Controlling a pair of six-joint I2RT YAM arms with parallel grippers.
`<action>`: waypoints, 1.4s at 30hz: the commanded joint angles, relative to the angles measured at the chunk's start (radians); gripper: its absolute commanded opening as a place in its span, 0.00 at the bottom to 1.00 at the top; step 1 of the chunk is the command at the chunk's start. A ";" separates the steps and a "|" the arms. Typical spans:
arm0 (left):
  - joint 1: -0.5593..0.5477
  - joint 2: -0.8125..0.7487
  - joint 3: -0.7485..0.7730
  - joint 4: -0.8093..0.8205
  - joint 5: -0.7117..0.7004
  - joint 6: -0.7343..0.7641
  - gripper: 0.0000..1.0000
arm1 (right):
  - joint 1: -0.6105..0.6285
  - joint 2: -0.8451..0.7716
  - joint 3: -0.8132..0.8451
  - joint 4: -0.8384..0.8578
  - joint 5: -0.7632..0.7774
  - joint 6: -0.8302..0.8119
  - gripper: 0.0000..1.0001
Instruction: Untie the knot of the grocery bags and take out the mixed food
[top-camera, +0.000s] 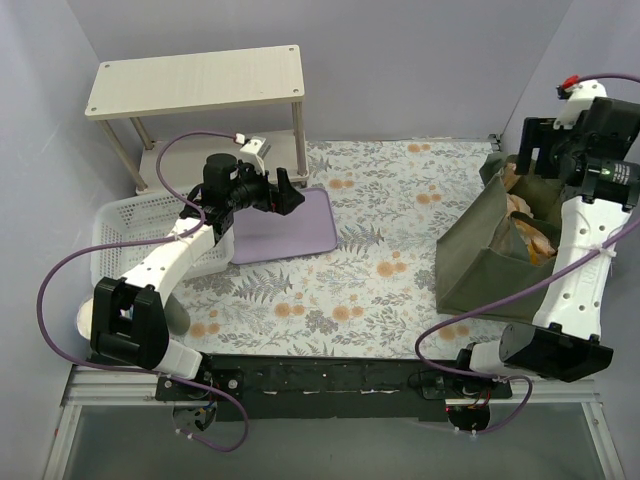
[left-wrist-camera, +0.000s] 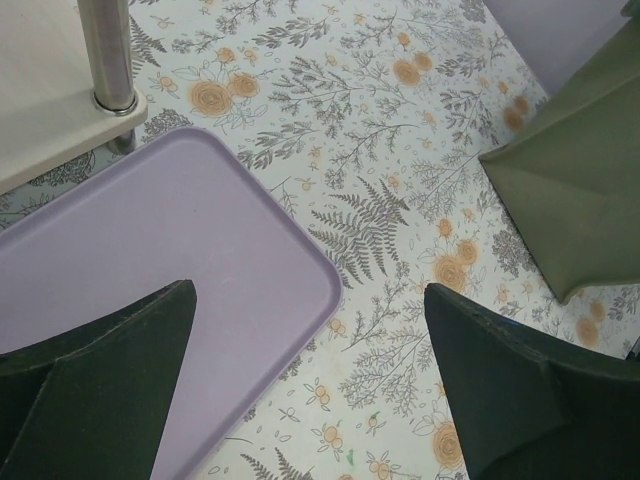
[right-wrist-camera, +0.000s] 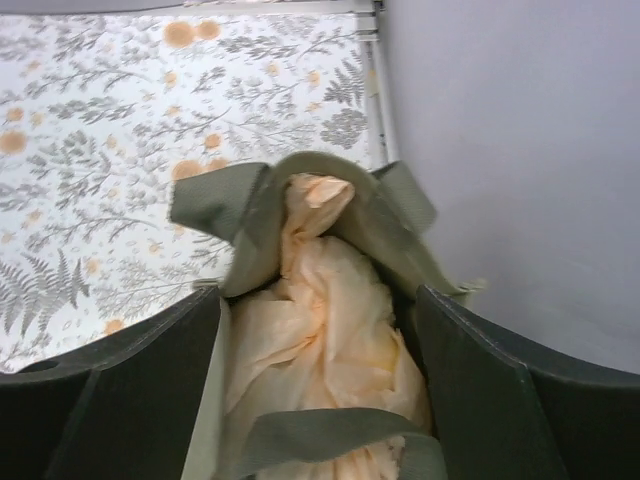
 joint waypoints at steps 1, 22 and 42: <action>-0.004 -0.037 -0.006 0.014 0.011 -0.015 0.98 | -0.092 0.053 -0.018 0.000 -0.033 0.008 0.79; -0.006 -0.014 -0.007 -0.058 0.016 0.017 0.98 | -0.126 0.144 -0.350 -0.138 -0.256 -0.135 0.92; -0.007 0.087 0.104 -0.094 0.036 0.055 0.98 | -0.132 0.074 0.270 0.052 -0.340 -0.183 0.01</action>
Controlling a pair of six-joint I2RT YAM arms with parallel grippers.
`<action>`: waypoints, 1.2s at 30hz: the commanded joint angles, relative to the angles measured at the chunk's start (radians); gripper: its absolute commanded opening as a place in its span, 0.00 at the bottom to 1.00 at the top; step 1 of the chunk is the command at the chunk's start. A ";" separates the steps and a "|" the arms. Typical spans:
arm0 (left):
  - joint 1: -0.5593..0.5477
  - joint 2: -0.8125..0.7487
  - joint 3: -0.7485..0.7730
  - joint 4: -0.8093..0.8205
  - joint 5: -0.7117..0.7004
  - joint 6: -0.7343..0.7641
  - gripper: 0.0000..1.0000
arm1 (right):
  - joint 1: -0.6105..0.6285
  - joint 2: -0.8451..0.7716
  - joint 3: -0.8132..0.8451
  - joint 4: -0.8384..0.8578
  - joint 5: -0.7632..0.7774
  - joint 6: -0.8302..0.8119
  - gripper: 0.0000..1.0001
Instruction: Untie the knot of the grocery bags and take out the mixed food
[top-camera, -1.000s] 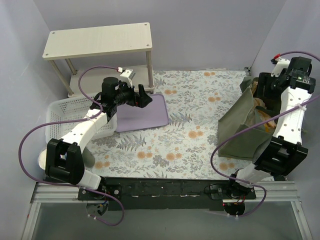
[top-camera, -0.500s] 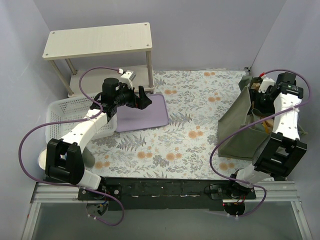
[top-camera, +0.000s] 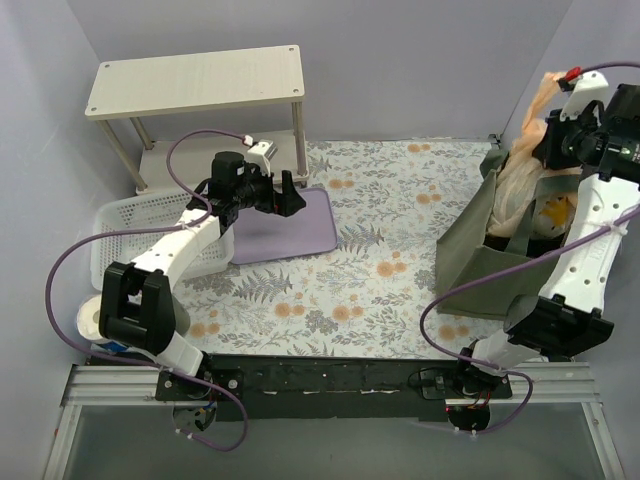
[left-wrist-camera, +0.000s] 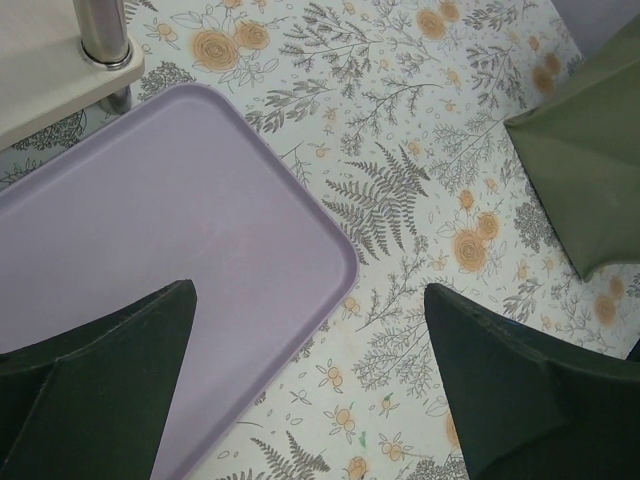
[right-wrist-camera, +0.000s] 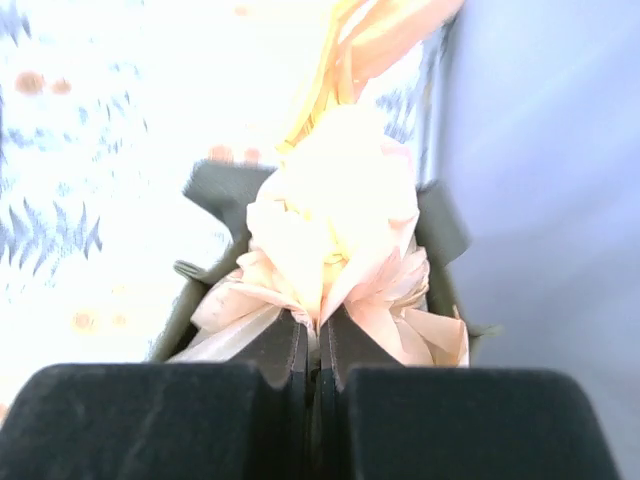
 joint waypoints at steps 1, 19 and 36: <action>-0.006 0.011 0.068 -0.011 0.030 0.018 0.98 | -0.003 -0.097 0.155 0.192 -0.088 0.004 0.01; -0.006 -0.048 0.127 -0.110 -0.057 0.064 0.98 | 0.553 -0.080 0.244 0.658 -0.019 -0.053 0.01; -0.011 -0.198 -0.031 -0.184 -0.152 0.184 0.98 | 0.909 -0.323 -0.738 0.623 -0.032 0.082 0.01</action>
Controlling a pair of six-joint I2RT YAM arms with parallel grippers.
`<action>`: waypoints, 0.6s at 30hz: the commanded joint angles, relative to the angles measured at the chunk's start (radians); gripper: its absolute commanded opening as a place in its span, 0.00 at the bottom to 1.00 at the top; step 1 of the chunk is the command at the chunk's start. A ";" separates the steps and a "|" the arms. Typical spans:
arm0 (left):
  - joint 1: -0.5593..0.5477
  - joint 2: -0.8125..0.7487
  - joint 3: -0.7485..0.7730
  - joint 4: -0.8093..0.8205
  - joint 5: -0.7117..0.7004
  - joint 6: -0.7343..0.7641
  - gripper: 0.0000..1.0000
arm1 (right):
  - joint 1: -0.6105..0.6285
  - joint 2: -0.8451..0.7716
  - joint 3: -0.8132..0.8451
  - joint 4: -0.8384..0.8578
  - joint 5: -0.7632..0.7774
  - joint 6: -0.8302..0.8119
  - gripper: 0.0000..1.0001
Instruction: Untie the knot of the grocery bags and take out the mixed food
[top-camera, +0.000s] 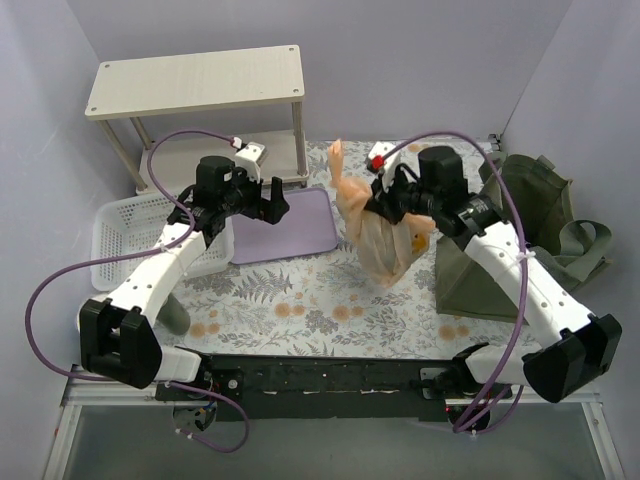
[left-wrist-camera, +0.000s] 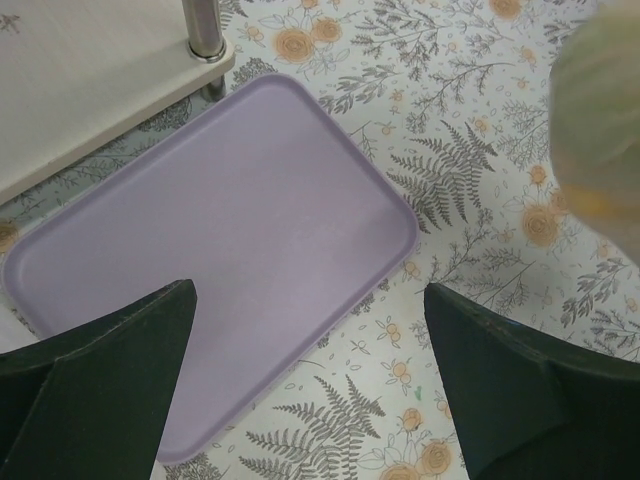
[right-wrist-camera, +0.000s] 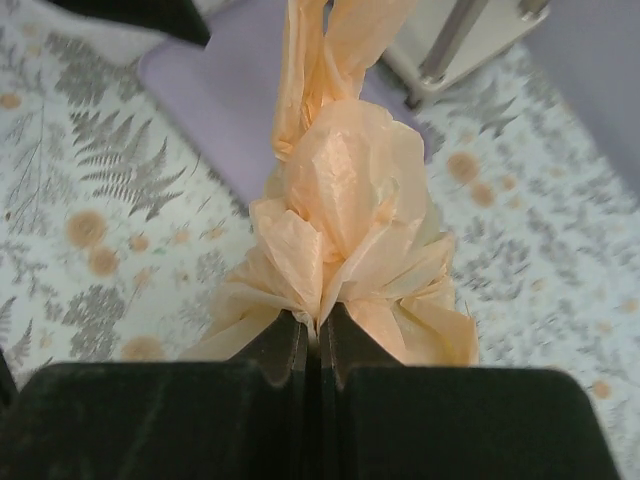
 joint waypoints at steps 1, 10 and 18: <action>-0.013 -0.003 -0.027 -0.004 0.026 0.024 0.98 | 0.033 -0.083 -0.190 0.034 0.002 0.108 0.01; -0.026 0.022 -0.044 0.019 0.115 0.040 0.98 | 0.038 -0.053 -0.085 0.002 0.154 0.139 0.77; -0.045 0.101 -0.025 0.009 0.342 0.055 0.98 | -0.016 0.013 -0.002 0.000 0.156 0.196 0.78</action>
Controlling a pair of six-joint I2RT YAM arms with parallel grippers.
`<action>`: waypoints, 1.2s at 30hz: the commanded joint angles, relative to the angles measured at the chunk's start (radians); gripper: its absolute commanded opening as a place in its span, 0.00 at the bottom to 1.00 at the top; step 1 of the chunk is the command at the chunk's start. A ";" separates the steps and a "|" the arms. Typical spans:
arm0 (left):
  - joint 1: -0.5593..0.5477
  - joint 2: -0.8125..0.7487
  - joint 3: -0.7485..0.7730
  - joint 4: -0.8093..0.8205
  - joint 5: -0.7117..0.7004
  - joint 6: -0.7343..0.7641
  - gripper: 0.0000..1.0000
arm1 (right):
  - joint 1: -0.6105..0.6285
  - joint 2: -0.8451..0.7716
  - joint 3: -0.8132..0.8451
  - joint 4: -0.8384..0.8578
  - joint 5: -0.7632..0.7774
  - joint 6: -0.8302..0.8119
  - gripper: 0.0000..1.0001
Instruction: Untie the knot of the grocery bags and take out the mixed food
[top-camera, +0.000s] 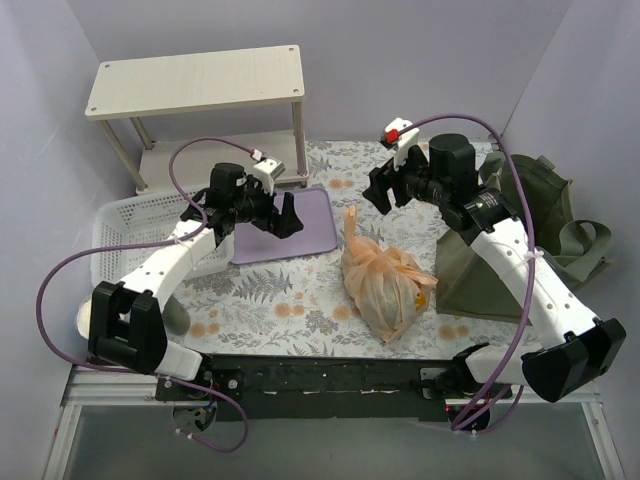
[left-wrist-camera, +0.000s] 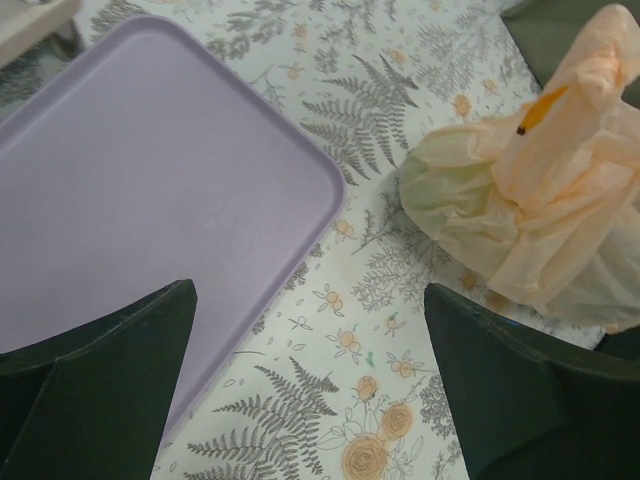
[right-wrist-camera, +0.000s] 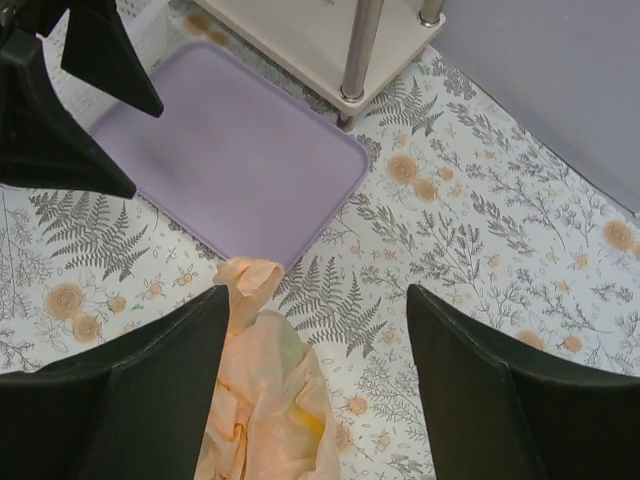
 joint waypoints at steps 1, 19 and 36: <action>-0.028 0.068 0.025 0.004 0.181 0.052 0.98 | -0.026 0.024 -0.007 -0.036 0.003 0.026 0.78; -0.305 0.375 0.141 0.176 0.269 0.191 0.97 | -0.022 -0.231 -0.426 -0.460 -0.171 -0.343 0.81; -0.344 0.081 -0.066 0.043 0.199 0.229 0.00 | -0.024 -0.034 -0.397 -0.125 0.210 -0.485 0.35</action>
